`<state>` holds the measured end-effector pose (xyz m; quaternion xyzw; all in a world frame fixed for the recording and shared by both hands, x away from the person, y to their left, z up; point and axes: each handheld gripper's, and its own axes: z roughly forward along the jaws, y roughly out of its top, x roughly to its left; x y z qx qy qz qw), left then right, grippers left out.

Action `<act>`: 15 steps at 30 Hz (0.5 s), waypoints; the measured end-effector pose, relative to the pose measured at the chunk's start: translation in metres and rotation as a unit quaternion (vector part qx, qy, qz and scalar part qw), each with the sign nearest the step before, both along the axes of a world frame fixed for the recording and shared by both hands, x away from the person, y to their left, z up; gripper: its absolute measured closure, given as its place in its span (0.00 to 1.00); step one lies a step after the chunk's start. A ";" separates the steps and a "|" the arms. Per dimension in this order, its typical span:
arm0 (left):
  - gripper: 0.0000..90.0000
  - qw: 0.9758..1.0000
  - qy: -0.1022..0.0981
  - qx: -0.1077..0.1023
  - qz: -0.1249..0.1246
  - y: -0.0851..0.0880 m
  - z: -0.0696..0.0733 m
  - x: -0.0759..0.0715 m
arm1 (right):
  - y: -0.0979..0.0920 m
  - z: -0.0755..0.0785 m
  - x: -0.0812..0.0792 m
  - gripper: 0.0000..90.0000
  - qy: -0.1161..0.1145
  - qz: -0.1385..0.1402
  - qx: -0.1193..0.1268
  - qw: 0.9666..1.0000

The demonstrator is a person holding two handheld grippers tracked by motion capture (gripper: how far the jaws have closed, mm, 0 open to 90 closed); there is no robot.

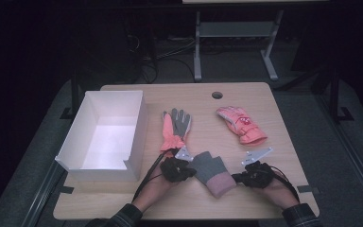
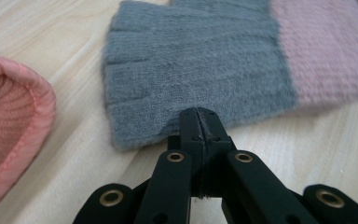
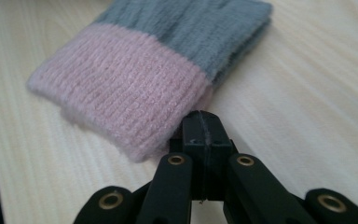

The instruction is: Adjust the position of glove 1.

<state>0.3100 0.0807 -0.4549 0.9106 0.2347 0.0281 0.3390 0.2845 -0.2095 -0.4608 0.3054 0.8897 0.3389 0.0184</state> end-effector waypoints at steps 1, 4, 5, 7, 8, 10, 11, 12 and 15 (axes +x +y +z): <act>0.99 1.000 0.002 -0.006 0.003 -0.001 0.000 0.002 | 0.003 0.001 -0.003 1.00 0.003 0.004 -0.001 1.000; 0.99 1.000 0.001 -0.009 0.008 -0.003 0.001 0.004 | 0.005 0.001 -0.005 1.00 0.003 0.008 0.000 1.000; 0.99 1.000 0.004 -0.012 0.012 -0.003 0.002 0.007 | 0.009 0.001 -0.006 1.00 0.006 0.014 0.005 1.000; 0.99 1.000 0.003 -0.004 0.006 -0.002 0.002 0.010 | 0.011 0.001 -0.007 1.00 0.007 0.019 0.005 1.000; 0.99 1.000 0.003 -0.009 0.011 -0.003 0.002 0.012 | 0.013 0.001 -0.009 1.00 0.011 0.022 0.007 1.000; 1.00 1.000 0.003 -0.004 0.007 -0.003 0.001 0.016 | 0.018 0.001 -0.012 1.00 0.015 0.028 0.008 0.999; 1.00 1.000 0.004 -0.008 0.013 -0.005 0.001 0.019 | 0.022 0.001 -0.016 1.00 0.016 0.037 0.009 0.999; 0.99 1.000 0.004 -0.008 0.013 -0.005 0.001 0.019 | 0.022 0.001 -0.016 1.00 0.016 0.037 0.009 0.999; 0.99 1.000 0.007 -0.014 0.016 -0.010 0.001 0.025 | 0.032 0.000 -0.024 1.00 0.018 0.052 0.013 0.998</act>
